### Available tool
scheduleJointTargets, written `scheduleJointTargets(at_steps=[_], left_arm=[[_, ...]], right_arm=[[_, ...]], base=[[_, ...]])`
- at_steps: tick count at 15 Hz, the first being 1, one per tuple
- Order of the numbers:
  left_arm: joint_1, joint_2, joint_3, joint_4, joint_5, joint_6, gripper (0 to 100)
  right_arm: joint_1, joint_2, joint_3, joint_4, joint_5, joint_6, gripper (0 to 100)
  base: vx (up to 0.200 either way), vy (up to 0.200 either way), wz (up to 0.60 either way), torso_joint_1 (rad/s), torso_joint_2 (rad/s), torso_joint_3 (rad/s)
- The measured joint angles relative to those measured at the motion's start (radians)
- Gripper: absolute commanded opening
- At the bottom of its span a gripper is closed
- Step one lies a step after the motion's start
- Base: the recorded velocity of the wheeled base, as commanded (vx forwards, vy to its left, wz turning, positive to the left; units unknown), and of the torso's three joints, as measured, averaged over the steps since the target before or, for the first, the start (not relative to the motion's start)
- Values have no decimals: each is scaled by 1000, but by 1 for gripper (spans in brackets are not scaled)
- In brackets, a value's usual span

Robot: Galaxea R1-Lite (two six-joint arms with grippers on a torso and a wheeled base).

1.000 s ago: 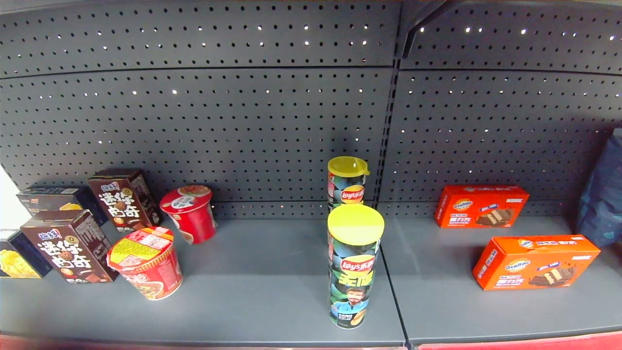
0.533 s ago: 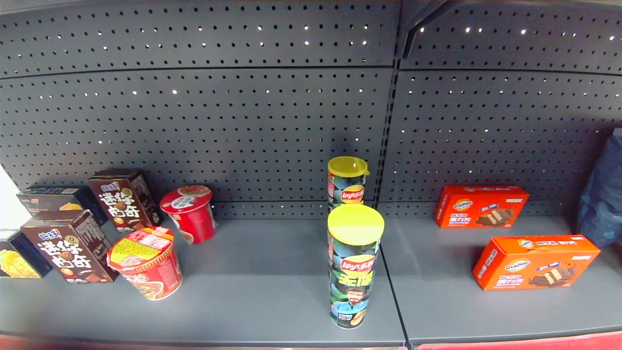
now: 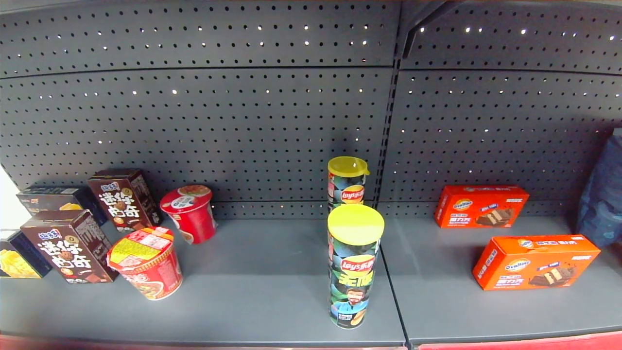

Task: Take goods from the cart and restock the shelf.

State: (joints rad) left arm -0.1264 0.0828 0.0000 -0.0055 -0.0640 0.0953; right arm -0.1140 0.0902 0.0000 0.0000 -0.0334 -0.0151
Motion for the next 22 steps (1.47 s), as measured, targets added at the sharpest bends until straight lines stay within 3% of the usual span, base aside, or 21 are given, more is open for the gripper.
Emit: scheduleJointTargets(at_steps=[1,2,5,6,10,13,22], left_arm=[[0,0,0,8,58,-14,100],[0,0,0,9,76,-30,100],[0,1,0,9,79,-91,100],[0,1,0,9,79,-98,100],[0,2,-2,11,74,-94,100],[0,2,-2,9,79,-94,100],[3,4,0,13,84,-97,100]], right_arm=[[0,0,0,0,0,0,100],[0,0,0,0,0,0,100],[1,0,0,0,0,0,100],[1,0,0,0,0,0,100],[11,0,0,0,-1,0,100],[123,-13,-1,1,-1,0,100],[114,-83,0,0,-6,5,100]], base=[[0,0,0,0,0,0],[0,0,0,0,0,0],[0,0,0,0,0,0],[0,0,0,0,0,0],[0,0,0,0,0,0],[0,0,0,0,0,0],[0,0,0,0,0,0]])
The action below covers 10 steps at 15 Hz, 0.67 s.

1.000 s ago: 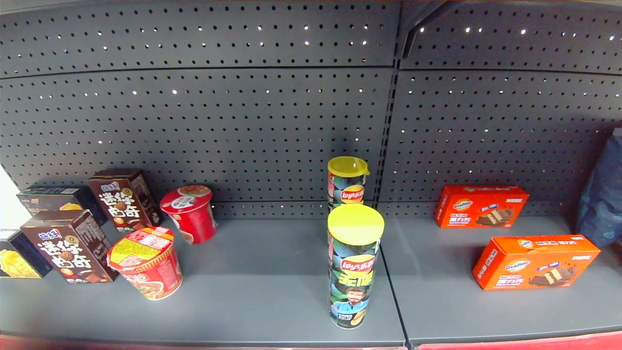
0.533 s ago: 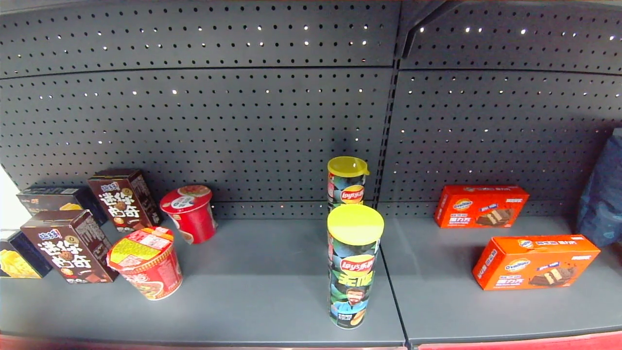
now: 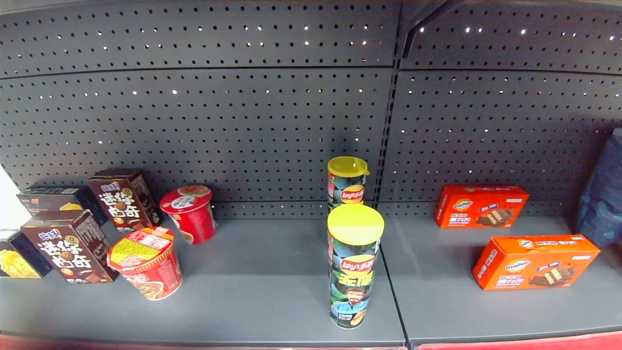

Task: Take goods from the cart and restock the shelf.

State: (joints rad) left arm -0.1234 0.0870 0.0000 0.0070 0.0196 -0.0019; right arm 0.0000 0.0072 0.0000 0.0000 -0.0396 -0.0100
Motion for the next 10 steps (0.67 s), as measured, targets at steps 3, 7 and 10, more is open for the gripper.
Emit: scheduleJointTargets(at_steps=[3,7,10], left_arm=[[51,9,-2,2,1,8,100],[79,2,-2,0,-20,21,100],[117,-51,-1,0,-89,44,100]], right_arm=[[0,-2,0,0,0,0,100],[0,-3,0,0,0,0,100],[0,-3,0,0,0,1,100]], base=[[0,0,0,0,0,0],[0,0,0,0,0,0],[0,0,0,0,0,0]])
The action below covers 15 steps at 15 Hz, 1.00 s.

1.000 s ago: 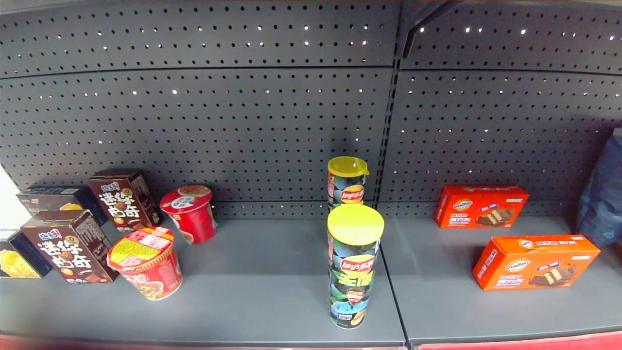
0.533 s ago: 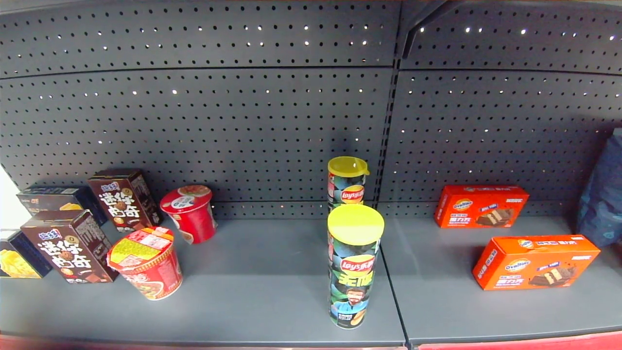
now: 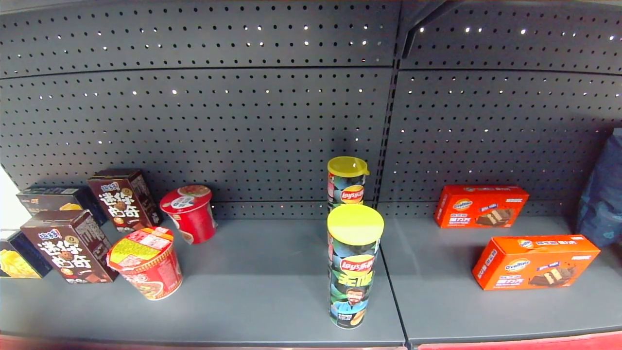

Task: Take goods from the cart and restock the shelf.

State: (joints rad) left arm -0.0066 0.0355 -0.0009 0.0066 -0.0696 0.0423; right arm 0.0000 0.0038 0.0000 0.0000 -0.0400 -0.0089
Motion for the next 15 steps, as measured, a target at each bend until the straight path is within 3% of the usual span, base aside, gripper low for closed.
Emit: scheduleJointTargets(at_steps=[15], left_arm=[[0,-33,0,-2,15,-18,100]], right_arm=[[0,0,0,0,0,-1,100]], base=[[-13,0,0,0,0,0]])
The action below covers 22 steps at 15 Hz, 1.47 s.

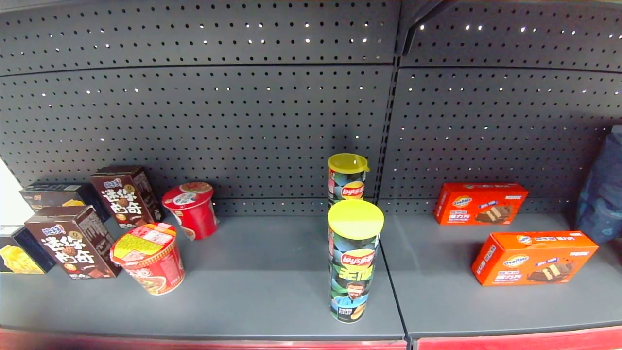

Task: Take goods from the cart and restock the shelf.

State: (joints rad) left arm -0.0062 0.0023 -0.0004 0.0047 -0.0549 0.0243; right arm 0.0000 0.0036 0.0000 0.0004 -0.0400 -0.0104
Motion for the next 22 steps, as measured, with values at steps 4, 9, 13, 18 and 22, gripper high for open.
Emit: scheduleJointTargets(at_steps=[4,9,13,18,22], left_arm=[[0,-1,0,0,0,0,100],[0,-1,0,0,0,0,100],[0,-1,0,0,0,0,100],[0,-1,0,0,0,0,100],[0,-1,0,0,0,0,100]], right_arm=[[0,0,0,0,0,0,100],[0,0,0,0,0,0,100],[0,0,0,0,1,0,100],[0,0,0,0,3,0,100],[0,0,0,0,3,0,100]], base=[[0,0,0,0,0,0],[0,0,0,0,0,0],[0,0,0,0,0,0],[0,0,0,0,0,0],[0,0,0,0,0,0]])
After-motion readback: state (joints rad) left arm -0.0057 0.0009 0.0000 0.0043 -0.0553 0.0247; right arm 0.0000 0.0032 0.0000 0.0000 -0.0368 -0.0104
